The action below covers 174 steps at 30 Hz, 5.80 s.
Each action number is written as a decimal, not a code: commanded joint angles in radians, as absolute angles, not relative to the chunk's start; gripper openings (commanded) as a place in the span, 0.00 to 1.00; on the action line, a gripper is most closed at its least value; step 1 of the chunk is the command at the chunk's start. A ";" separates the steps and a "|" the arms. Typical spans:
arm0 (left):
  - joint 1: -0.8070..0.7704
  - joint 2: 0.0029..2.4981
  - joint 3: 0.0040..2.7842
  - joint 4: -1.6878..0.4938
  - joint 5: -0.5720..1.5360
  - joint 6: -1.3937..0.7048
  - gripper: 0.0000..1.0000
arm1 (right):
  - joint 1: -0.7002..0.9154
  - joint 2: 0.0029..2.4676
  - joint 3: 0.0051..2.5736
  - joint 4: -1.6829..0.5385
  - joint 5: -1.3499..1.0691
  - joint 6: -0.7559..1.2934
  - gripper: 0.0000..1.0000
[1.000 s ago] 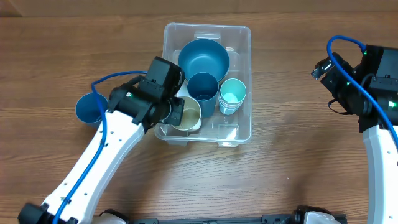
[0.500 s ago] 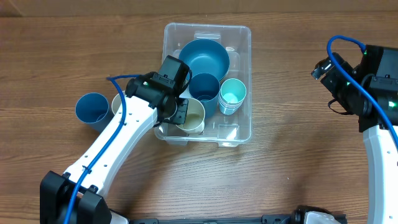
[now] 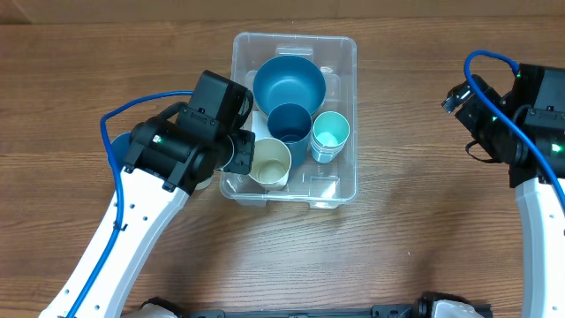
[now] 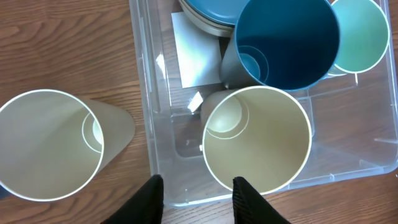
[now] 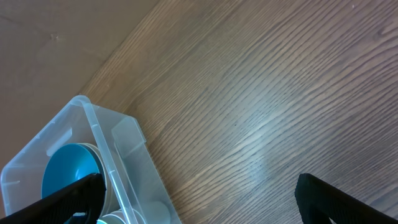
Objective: Pack container
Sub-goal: 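Carry the cream cup into the bin's near-left corner and release, then move the left gripper to the tall teal cup and grasp it, then carry the teal cup into the bin's far-left area and release, then grasp the last tall cream cup with the left gripper, then carry the cream cup into the bin's near-right corner and release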
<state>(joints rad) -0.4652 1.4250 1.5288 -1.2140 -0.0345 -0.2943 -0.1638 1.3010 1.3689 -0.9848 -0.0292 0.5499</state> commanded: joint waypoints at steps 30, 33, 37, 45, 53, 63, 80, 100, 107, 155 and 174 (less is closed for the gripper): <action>0.327 1.755 1.599 -1.335 0.013 -0.289 0.49 | -0.166 1.302 1.380 -0.979 -0.028 0.554 1.00; 0.327 1.795 1.599 -1.331 0.019 -0.271 0.36 | -0.166 1.302 1.380 -0.979 -0.028 0.554 1.00; 0.328 1.802 1.600 -1.330 0.018 -0.270 0.04 | -0.166 1.302 1.380 -0.979 -0.028 0.554 1.00; 0.345 1.721 1.638 -1.362 -0.015 -0.285 0.04 | -0.166 1.302 1.380 -0.979 -0.028 0.554 1.00; 0.318 1.533 2.008 -1.492 -0.028 -0.294 0.04 | -0.166 1.302 1.381 -0.979 -0.028 0.554 1.00; -0.094 1.488 2.088 -1.513 0.075 -0.239 0.04 | -0.166 1.302 1.380 -0.979 -0.028 0.554 1.00; -0.303 1.863 2.088 -1.472 0.020 -0.213 0.04 | -0.166 1.302 1.380 -0.979 -0.028 0.554 1.00; -0.340 2.009 2.082 -1.494 0.010 -0.249 0.07 | -0.166 1.302 1.380 -0.979 -0.028 0.554 1.00; -0.340 2.009 2.076 -1.484 0.008 -0.270 0.08 | -0.166 1.302 1.380 -0.979 -0.028 0.554 1.00; 0.091 1.752 1.544 -1.347 0.146 -0.191 0.04 | -0.166 1.302 1.380 -0.979 -0.028 0.554 1.00; -0.202 1.447 2.003 -1.573 0.131 -0.203 0.04 | -0.166 1.302 1.380 -0.979 -0.028 0.554 1.00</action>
